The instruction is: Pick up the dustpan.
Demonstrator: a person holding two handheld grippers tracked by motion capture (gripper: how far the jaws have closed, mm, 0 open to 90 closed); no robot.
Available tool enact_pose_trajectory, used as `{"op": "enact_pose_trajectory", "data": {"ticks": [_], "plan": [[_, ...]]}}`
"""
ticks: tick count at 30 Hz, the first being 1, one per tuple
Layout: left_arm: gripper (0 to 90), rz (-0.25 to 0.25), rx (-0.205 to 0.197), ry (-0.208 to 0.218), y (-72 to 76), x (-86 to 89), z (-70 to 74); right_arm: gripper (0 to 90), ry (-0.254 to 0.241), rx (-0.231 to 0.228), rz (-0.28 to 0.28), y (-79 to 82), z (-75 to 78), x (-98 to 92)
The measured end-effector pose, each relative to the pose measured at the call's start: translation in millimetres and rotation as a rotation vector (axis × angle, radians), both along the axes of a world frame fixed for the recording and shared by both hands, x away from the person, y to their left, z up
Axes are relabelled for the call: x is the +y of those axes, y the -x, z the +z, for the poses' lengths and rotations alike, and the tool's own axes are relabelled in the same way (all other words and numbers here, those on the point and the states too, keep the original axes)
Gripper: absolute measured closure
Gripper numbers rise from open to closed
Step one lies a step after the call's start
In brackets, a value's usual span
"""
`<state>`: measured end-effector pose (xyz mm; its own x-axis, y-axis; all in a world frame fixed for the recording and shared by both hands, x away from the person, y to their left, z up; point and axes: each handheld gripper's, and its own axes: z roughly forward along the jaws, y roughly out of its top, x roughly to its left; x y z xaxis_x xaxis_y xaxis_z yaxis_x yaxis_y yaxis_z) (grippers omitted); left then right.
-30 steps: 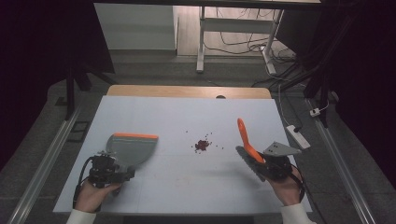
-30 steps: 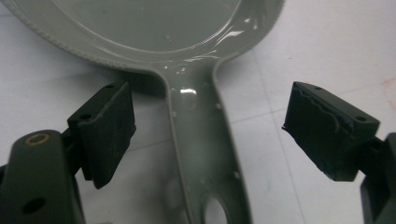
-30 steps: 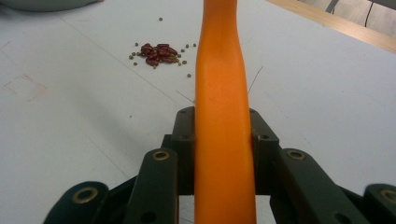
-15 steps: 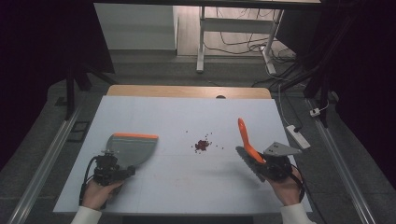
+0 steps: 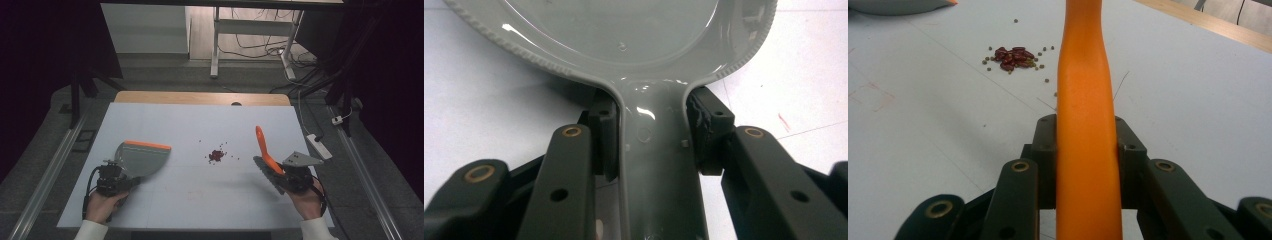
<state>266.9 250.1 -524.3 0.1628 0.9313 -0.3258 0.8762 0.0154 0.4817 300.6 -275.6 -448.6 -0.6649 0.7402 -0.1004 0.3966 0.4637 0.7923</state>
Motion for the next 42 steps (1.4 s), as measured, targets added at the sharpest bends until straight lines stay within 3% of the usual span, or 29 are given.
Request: {"op": "enact_pose_trajectory", "data": {"ticks": [5, 8, 20, 28, 42], "plan": [[62.0, -0.017, -0.022, -0.010, 1.1, 1.4, 0.7, 70.0, 0.001, -0.001, -0.002, 0.1, 0.1, 0.1], [62.1, -0.033, -0.075, -0.001, 3.0, 3.3, 4.5, 70.0, 0.005, -0.001, 0.001, 0.3, -0.1, 0.8], [62.1, -0.148, -0.207, 0.050, 8.2, 9.9, 13.1, 69.9, 0.008, -0.002, 0.001, -3.0, -1.1, 5.1], [62.1, -0.239, -0.247, 0.046, 8.9, 8.4, 20.1, 70.0, 0.007, -0.007, -0.002, -8.9, -0.4, 9.8], [62.1, -0.323, -0.266, 0.042, 9.9, 4.9, 21.8, 70.0, 0.002, -0.014, -0.002, -14.7, 1.4, 14.4]]}}
